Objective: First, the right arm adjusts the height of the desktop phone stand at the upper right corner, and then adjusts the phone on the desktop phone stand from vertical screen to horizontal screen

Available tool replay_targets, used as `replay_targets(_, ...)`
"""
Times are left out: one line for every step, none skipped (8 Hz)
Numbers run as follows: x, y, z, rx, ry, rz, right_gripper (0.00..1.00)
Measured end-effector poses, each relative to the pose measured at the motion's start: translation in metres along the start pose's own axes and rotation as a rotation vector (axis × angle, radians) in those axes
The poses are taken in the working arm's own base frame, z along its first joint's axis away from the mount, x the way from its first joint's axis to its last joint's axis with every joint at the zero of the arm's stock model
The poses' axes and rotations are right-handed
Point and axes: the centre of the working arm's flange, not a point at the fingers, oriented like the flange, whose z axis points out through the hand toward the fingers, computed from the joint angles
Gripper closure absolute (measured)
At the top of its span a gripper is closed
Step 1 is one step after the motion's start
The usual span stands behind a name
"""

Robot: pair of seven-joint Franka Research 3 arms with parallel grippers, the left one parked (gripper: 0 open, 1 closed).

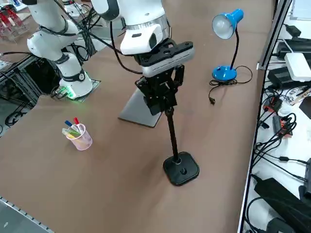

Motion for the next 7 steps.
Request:
replay_targets(0.0, -0.001, 0.006, -0.003, -0.007, 0.004, 0.71)
replay_targets(0.0, -0.001, 0.013, -0.007, -0.016, 0.014, 0.71)
replay_targets(0.0, -0.002, 0.02, -0.011, -0.025, 0.024, 0.71)
replay_targets(0.0, -0.002, 0.027, -0.015, -0.033, 0.027, 0.71)
replay_targets(-0.001, -0.002, 0.032, -0.018, -0.039, 0.029, 0.71)
replay_targets(-0.001, -0.003, 0.038, -0.021, -0.045, 0.03, 0.71)
replay_targets(-0.001, -0.003, 0.043, -0.023, -0.049, 0.031, 0.71)
